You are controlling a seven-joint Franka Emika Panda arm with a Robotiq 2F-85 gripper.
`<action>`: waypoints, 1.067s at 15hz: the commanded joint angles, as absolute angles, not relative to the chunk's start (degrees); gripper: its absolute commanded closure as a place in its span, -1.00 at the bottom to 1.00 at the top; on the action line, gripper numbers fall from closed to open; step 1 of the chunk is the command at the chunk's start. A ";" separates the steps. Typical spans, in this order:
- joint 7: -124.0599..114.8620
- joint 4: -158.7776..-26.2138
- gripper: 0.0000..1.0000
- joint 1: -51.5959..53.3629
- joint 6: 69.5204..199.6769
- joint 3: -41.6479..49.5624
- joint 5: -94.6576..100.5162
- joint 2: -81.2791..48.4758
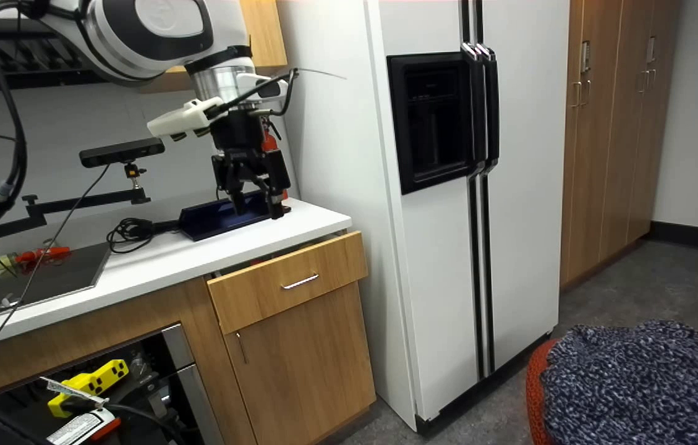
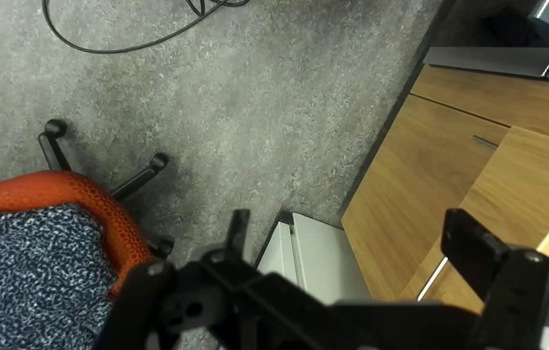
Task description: Open the drawer on the right side of the counter, take the watermelon out of the drawer and place it on the countertop, close the drawer
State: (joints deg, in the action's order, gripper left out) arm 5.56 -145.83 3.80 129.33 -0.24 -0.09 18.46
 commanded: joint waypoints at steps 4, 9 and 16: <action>8.78 -144.42 -1.00 3.70 129.41 0.26 -0.28 16.03; 16.96 -141.36 -1.00 4.08 136.94 1.99 -3.78 7.07; 31.28 -131.96 -1.00 3.88 146.46 -1.50 -20.37 -7.63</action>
